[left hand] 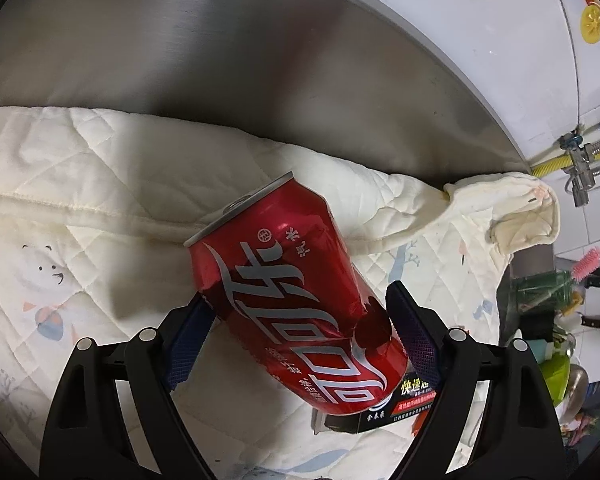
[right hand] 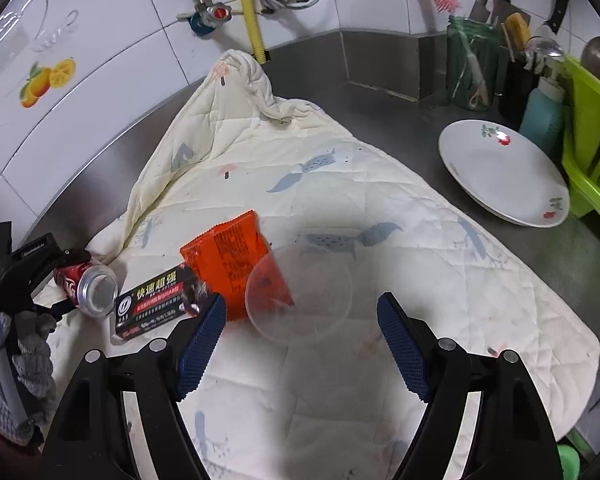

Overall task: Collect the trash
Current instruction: 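Grasp the red Coca-Cola can with the left tool while the right tool grasps the clear cup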

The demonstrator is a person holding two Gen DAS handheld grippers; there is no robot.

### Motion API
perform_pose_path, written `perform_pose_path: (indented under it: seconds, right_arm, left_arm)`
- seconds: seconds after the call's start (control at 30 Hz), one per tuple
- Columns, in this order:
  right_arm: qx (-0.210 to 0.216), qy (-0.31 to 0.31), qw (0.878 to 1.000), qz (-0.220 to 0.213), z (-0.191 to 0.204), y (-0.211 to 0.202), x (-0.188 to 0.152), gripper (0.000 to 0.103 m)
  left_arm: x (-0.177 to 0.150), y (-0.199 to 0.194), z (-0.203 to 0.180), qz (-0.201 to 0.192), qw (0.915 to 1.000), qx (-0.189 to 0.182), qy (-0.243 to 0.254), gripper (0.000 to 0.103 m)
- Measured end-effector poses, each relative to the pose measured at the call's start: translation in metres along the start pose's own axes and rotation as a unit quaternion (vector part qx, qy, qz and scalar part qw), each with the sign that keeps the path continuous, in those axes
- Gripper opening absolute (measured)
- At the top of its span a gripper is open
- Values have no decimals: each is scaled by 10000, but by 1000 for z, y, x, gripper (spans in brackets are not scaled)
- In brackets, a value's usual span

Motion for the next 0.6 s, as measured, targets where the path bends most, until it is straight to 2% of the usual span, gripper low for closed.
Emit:
perform_pose_path:
  seconds: [0.1, 0.2, 0.27, 0.33, 0.5, 0.6]
  right_arm:
    - [-42, -48, 9999, 110, 2, 11, 4, 75]
    - [-297, -130, 9993, 179, 2, 22, 6, 75]
    - [-434, -90, 9989, 175, -2, 28, 7, 75]
    - [-413, -36, 9990, 175, -4, 32, 9, 75]
    - [-371, -4, 9991, 219, -4, 38, 7, 61]
    - [-471, -81, 9988, 132, -1, 35, 5, 60]
  left_arm:
    - [0, 2, -3, 14, 10000, -43, 32, 83]
    - [1, 2, -4, -87, 9998, 92, 181, 83]
    - [1, 1, -3, -105, 9998, 40, 135, 81]
    - [1, 0, -4, -126, 9997, 26, 219, 79]
    - [-4, -3, -7, -124, 9990, -27, 429, 75]
    - [-7, -5, -8, -139, 9983, 2, 560, 73]
Point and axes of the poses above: each gripper's, at about its wrist camera, not at the fingertips, and y roughly the way its jaws point, z to its left, x to its top, the point moved 10 cm from there along y, roughly the way its jaws point, and after that the axes turned 12 degrees about z, right-handed, at the moved point
